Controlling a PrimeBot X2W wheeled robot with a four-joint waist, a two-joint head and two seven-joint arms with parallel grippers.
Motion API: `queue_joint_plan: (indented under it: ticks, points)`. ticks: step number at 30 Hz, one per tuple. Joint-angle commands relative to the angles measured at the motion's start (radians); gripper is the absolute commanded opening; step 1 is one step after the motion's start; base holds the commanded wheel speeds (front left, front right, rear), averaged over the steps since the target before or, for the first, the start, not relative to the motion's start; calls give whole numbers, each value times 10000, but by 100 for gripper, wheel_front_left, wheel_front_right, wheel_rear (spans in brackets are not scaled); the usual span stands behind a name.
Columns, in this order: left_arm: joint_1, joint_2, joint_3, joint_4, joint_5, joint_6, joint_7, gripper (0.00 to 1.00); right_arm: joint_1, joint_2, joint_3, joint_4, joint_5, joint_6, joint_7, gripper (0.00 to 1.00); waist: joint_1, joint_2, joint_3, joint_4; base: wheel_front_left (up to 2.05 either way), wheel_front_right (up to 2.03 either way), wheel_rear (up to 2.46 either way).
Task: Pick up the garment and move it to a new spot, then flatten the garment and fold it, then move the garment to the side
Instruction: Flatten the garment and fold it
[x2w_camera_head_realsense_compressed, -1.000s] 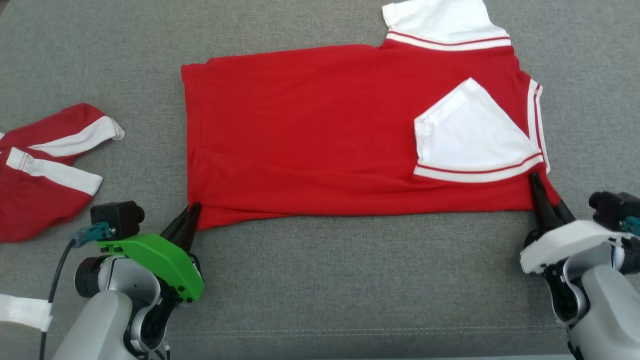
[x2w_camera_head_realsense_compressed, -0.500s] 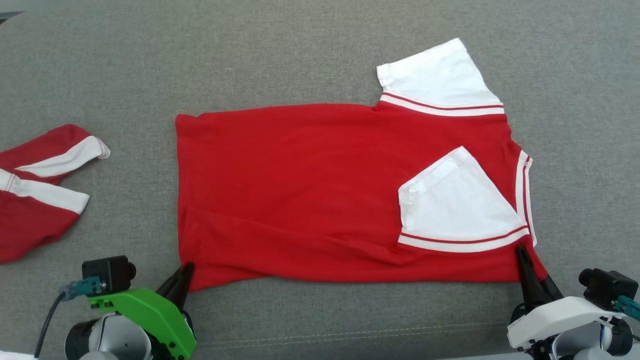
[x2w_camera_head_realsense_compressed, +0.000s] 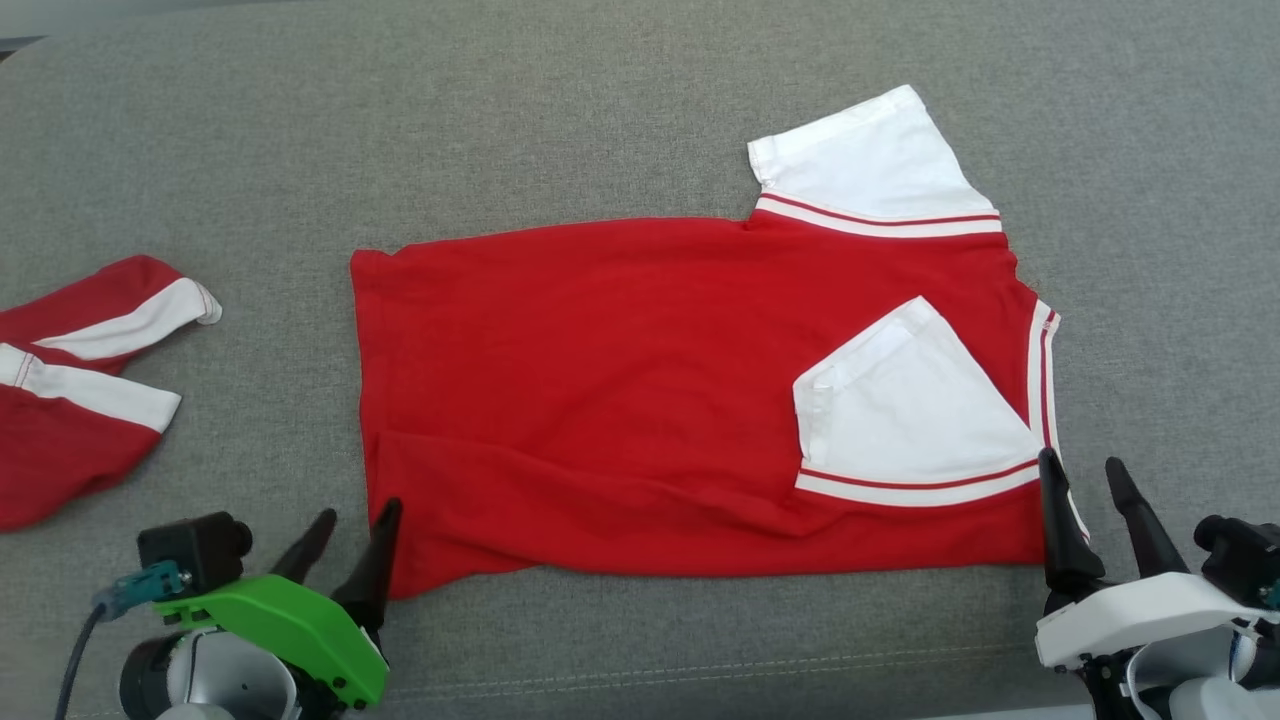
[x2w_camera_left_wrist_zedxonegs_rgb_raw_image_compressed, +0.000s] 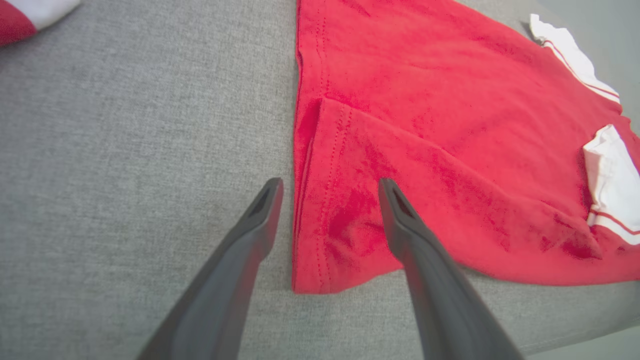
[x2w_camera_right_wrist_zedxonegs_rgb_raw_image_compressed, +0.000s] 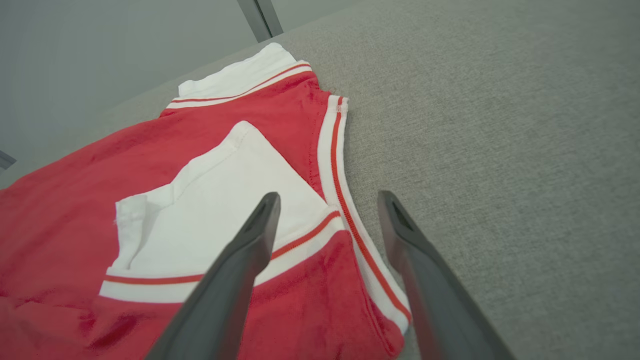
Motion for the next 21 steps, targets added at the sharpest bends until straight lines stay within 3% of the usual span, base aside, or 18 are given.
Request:
queue_joint_plan:
  ticks: [1, 13, 21]
  points:
    - [-223, -50, 177, -76, 176, 109, -354, 100, -90, -1, -120, -156, -61, -12, -132, 100, 0, 0, -16, -24, 0, 0, 0]
    - [-1836, -527, 745, -227, 1574, 814, -2743, 100, -2251, -514, -591, -424, -38, -12, -287, 100, 0, 0, -8, -276, 0, 0, 0]
    - [-3544, -1016, 724, 631, 1624, 451, -3404, 100, -4675, -1307, -111, 982, 151, -12, -53, 100, 0, 0, 337, -118, 0, 0, 0]
